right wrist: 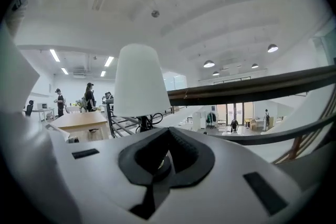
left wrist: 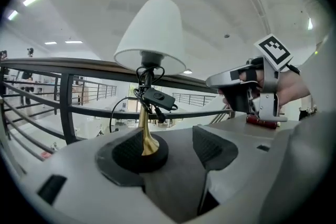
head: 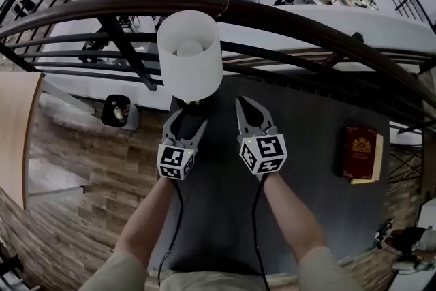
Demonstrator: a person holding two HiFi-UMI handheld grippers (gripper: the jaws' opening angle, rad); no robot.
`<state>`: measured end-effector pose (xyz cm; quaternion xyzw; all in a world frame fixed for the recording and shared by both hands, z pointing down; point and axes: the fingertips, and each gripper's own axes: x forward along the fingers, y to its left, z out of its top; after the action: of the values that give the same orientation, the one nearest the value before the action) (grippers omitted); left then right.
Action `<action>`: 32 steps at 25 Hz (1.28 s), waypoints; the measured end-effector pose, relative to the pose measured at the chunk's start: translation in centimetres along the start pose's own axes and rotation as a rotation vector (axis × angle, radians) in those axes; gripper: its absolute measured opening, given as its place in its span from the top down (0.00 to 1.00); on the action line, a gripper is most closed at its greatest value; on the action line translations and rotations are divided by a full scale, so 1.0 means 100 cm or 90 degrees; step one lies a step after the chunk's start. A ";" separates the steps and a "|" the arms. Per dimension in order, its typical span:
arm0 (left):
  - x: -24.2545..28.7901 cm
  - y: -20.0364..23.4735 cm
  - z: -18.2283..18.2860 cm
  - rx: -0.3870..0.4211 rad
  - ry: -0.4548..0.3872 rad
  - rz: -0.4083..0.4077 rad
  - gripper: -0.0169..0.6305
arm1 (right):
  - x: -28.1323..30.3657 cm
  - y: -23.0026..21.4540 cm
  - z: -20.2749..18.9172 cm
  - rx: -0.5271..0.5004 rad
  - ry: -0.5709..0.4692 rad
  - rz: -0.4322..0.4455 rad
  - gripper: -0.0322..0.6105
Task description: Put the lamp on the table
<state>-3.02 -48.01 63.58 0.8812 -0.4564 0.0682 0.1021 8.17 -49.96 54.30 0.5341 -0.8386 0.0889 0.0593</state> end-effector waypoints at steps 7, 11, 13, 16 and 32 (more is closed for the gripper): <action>-0.063 -0.036 0.058 -0.010 -0.038 0.011 0.55 | -0.063 0.032 0.041 -0.031 -0.025 0.017 0.95; -0.093 -0.053 0.104 0.002 -0.025 0.015 0.55 | -0.100 0.053 0.061 -0.084 0.012 0.004 0.95; -0.112 -0.065 0.130 0.017 -0.035 0.018 0.55 | -0.124 0.064 0.074 -0.072 0.018 0.009 0.95; -0.144 -0.086 0.170 0.030 -0.065 0.020 0.58 | -0.162 0.078 0.097 -0.050 -0.004 0.023 0.95; -0.290 -0.174 0.256 0.023 -0.173 0.012 0.78 | -0.321 0.164 0.180 -0.086 -0.075 0.084 0.95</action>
<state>-4.72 -21.52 30.47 0.8798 -0.4728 -0.0426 0.0233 6.83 -18.58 29.07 0.4766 -0.8782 0.0042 0.0394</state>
